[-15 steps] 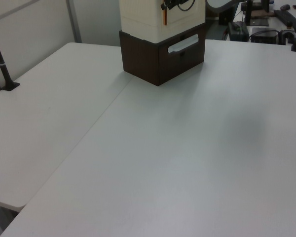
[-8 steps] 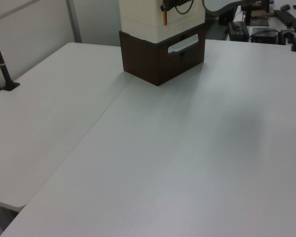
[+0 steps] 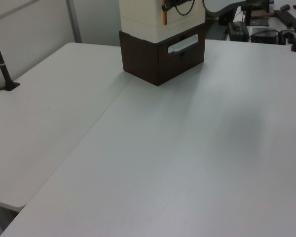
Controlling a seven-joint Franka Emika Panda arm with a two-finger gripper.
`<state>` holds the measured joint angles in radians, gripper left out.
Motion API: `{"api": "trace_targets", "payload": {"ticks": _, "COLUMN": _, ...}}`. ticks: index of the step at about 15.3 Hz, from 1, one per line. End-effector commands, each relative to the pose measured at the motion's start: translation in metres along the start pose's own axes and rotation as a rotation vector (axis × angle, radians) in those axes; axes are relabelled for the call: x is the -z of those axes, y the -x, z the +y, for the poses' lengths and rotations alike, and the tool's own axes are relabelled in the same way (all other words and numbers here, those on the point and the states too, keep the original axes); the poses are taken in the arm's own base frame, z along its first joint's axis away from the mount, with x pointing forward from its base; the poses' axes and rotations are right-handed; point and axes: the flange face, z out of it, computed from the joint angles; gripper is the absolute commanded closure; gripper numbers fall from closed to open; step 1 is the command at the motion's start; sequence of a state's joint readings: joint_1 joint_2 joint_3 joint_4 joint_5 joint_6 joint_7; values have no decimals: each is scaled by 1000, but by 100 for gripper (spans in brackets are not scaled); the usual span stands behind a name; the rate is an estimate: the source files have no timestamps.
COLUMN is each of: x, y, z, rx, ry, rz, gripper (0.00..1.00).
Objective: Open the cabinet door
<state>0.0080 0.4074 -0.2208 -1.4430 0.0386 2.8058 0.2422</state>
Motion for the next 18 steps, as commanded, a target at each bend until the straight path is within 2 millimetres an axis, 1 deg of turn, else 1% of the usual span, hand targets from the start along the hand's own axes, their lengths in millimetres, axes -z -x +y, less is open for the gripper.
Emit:
{"api": "trace_targets", "payload": {"ticks": 1, "x": 2, "y": -9, "z": 24, "rx": -15, "ry": 32, "rz": 28, "gripper": 100}}
{"api": "trace_targets", "payload": {"ticks": 3, "x": 13, "y": -7, "z": 26, "rx": -8, "ry": 28, "rz": 13, "gripper": 100}}
{"api": "trace_targets", "payload": {"ticks": 6, "x": 20, "y": -2, "z": 27, "rx": -2, "ry": 27, "rz": -29, "gripper": 100}}
{"api": "trace_targets", "payload": {"ticks": 9, "x": 32, "y": -1, "z": 30, "rx": -11, "ry": 29, "rz": -57, "gripper": 100}}
{"api": "trace_targets", "payload": {"ticks": 12, "x": 43, "y": 2, "z": 24, "rx": -12, "ry": 19, "rz": -97, "gripper": 100}}
{"api": "trace_targets", "payload": {"ticks": 14, "x": 48, "y": 3, "z": 26, "rx": -11, "ry": 25, "rz": -136, "gripper": 99}}
{"api": "trace_targets", "payload": {"ticks": 18, "x": 48, "y": 8, "z": 25, "rx": -3, "ry": 29, "rz": -175, "gripper": 99}}
